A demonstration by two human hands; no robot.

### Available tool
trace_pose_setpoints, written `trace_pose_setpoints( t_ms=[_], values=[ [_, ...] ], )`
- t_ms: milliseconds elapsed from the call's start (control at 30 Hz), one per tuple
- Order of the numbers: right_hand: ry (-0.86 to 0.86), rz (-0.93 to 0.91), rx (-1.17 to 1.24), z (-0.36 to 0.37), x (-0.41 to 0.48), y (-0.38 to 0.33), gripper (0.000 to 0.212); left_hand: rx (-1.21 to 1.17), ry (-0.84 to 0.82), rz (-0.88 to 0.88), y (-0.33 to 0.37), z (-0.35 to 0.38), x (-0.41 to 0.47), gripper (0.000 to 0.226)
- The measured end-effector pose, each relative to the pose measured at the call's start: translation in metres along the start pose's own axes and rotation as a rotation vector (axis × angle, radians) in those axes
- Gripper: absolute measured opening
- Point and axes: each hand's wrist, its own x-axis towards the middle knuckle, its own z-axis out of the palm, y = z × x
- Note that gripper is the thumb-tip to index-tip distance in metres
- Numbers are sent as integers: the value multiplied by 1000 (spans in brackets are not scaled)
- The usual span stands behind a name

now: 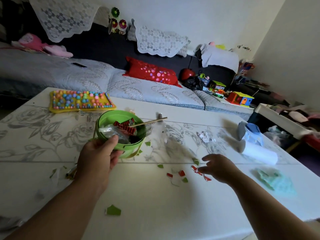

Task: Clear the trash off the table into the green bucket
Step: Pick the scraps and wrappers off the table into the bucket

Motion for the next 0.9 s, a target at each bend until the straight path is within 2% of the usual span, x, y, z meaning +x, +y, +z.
trace_pose_setpoints(
  t_ms=[133,300,400,533,633,767,900],
  values=[
    [7,109,48,26,13,23,69,25,-22,4,-2,1,0,15],
    [71,99,5,33,18,12,34,27,-22,9,-4,-1,2,14],
    [86,35,18,40,20,5,25,15,-18,9,-3,-1,2,12],
    [99,42,344,40,19,9,39,13,-21,18,-2,-1,2,8],
    [192,32,246,36,18,11,41,20,-27,23,-3,-1,2,7],
    [37,-93,128,44,15,-1,31,19,-22,21,-3,0,2,6],
    [-64,-212,107,59,6,-21,63,29,-22,25,-3,0,2,7]
  ],
)
